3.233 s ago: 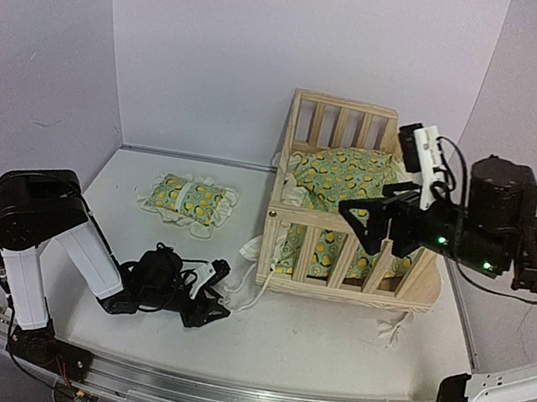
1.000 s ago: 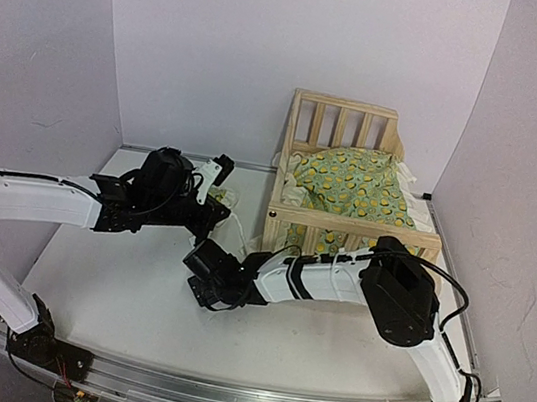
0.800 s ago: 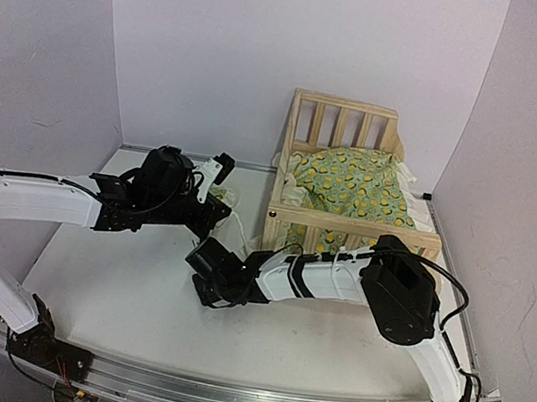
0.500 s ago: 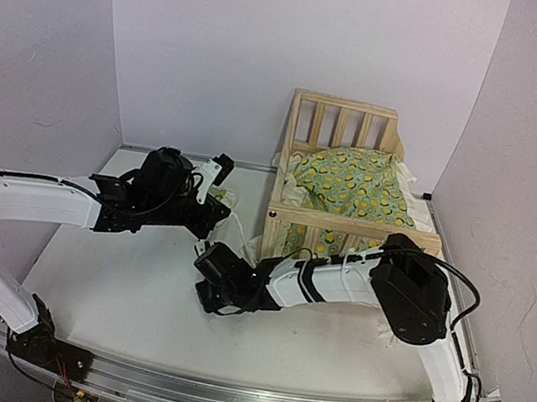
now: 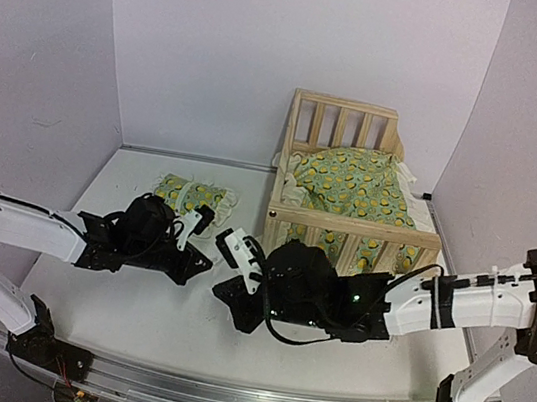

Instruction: Set up the pet bed

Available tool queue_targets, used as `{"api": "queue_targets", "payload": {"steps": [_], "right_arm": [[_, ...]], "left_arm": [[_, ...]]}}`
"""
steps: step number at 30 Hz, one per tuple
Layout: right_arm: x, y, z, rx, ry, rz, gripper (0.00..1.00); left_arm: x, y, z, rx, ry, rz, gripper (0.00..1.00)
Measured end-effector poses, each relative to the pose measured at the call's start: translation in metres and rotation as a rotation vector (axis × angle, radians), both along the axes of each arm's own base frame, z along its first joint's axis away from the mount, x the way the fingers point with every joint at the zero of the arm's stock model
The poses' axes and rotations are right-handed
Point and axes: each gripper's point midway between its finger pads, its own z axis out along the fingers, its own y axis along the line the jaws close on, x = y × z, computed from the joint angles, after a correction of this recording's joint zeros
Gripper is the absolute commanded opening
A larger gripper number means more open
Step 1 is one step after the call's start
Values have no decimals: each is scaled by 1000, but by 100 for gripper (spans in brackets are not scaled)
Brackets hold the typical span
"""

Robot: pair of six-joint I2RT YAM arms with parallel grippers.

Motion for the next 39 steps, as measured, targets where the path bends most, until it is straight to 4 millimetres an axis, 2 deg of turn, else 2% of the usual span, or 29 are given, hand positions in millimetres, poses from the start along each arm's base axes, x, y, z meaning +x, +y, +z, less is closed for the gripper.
{"api": "queue_targets", "payload": {"steps": [3,6,9,11,17,25,29,32,34,36,39], "right_arm": [[-1,-1,33,81,-27,5,0],[-1,-5,56,129,-41,3,0],[-2,-8,71,165,-48,1,0],[-2,-8,73,173,-47,-4,0],[3,-9,68,168,-41,-37,0],[6,-10,40,148,17,-81,0],[3,-20,14,112,57,-99,0],[2,-24,5,102,69,-105,0],[1,-26,4,114,70,-106,0],[0,-31,2,125,72,-108,0],[-3,-40,-4,143,78,-111,0]], "left_arm": [[-25,0,-18,-9,70,-32,0],[-40,6,-34,-9,130,-36,0],[-49,11,-44,-25,176,-29,0],[-53,13,-45,-37,194,-32,0],[-62,5,-27,-116,196,-90,0],[-78,2,10,-244,137,-184,0],[-81,-1,11,-254,144,-207,0],[-85,-2,7,-249,165,-225,0],[-87,-2,4,-245,177,-233,9],[-88,-3,-1,-236,191,-236,39],[-87,-2,-7,-221,204,-223,65]]}}
